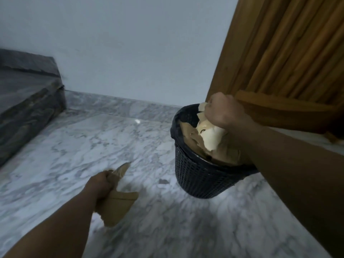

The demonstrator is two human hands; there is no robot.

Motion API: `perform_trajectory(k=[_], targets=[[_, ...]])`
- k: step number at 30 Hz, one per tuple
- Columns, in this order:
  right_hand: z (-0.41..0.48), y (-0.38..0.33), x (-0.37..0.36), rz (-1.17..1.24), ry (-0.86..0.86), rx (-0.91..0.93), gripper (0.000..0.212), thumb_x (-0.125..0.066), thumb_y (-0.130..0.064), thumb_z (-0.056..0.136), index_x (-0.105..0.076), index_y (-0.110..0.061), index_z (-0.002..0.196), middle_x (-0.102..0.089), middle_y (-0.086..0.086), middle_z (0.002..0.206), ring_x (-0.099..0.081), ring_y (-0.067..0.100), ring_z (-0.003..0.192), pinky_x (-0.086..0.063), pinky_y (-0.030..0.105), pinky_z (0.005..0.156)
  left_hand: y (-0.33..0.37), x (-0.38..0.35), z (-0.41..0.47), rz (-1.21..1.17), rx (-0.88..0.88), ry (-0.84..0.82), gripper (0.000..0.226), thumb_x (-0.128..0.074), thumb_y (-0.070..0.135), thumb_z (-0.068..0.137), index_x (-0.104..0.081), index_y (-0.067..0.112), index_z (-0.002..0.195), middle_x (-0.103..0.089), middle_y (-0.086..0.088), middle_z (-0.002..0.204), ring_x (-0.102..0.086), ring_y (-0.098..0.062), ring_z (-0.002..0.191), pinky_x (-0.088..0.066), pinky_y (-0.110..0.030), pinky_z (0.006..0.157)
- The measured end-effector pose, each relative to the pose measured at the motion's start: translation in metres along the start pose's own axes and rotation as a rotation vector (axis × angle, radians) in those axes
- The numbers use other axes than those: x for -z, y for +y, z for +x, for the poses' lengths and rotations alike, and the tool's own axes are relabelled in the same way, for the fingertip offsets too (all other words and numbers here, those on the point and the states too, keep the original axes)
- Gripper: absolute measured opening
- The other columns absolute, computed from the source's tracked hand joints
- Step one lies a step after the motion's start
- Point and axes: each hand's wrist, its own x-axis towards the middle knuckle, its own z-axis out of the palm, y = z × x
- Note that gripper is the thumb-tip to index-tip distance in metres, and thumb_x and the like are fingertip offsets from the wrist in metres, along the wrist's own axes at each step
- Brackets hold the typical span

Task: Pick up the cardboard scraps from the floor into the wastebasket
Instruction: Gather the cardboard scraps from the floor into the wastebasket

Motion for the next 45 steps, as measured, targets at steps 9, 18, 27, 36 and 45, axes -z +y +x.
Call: perform_trajectory(k=[9, 18, 27, 36, 45], targets=[[-0.044, -0.039, -0.016, -0.108, -0.197, 0.241, 0.023, -0.044, -0.024, 0.097, -0.066, -0.016, 0.095, -0.065, 0.003, 0.093, -0.058, 0.027, 0.078, -0.04, 0.035, 0.065, 0.032, 0.016, -0.033, -0.19, -0.132, 0.092, 0.021, -0.065, 0.021, 0.092, -0.053, 0.022, 0.076, -0.066, -0.011, 0.093, -0.06, -0.033, 0.09, -0.039, -0.032, 0.07], [-0.054, -0.02, -0.009, -0.014, -0.171, 0.221, 0.029, -0.041, -0.031, 0.101, -0.064, -0.014, 0.106, -0.066, 0.008, 0.102, -0.061, 0.031, 0.088, -0.047, 0.038, 0.071, 0.184, 0.157, -0.056, -0.504, -0.355, 0.232, 0.021, -0.075, 0.02, 0.086, -0.057, 0.02, 0.075, -0.067, -0.009, 0.09, -0.062, -0.025, 0.084, -0.05, -0.033, 0.077], [-0.029, 0.054, 0.04, 0.028, 0.016, -0.06, 0.018, -0.055, -0.016, 0.096, -0.063, -0.015, 0.111, -0.065, 0.009, 0.11, -0.059, 0.03, 0.092, -0.048, 0.036, 0.076, 0.339, 0.139, -0.099, -0.426, -0.429, 0.012, 0.039, -0.06, 0.031, 0.098, -0.06, 0.004, 0.125, -0.062, -0.013, 0.128, -0.061, -0.032, 0.114, -0.052, -0.039, 0.097], [-0.025, 0.115, 0.054, 0.298, 0.043, -0.248, 0.029, -0.049, -0.001, 0.092, -0.069, -0.007, 0.112, -0.065, 0.011, 0.115, -0.059, 0.028, 0.102, -0.051, 0.037, 0.094, 0.333, 0.112, -0.088, -0.296, -0.402, 0.303, 0.061, -0.065, 0.049, 0.091, -0.046, 0.012, 0.135, -0.055, -0.013, 0.136, -0.054, -0.032, 0.123, -0.043, -0.036, 0.089], [-0.054, 0.166, -0.012, 0.83, -0.26, -0.635, 0.049, -0.04, -0.024, 0.108, -0.03, -0.023, 0.156, -0.048, 0.012, 0.143, -0.052, 0.042, 0.121, -0.054, 0.056, 0.081, 0.276, 0.065, -0.055, -0.685, -0.33, -0.111, 0.064, -0.035, -0.004, 0.082, -0.048, 0.018, 0.14, -0.064, -0.021, 0.108, -0.067, -0.038, 0.079, -0.059, -0.044, 0.055]])
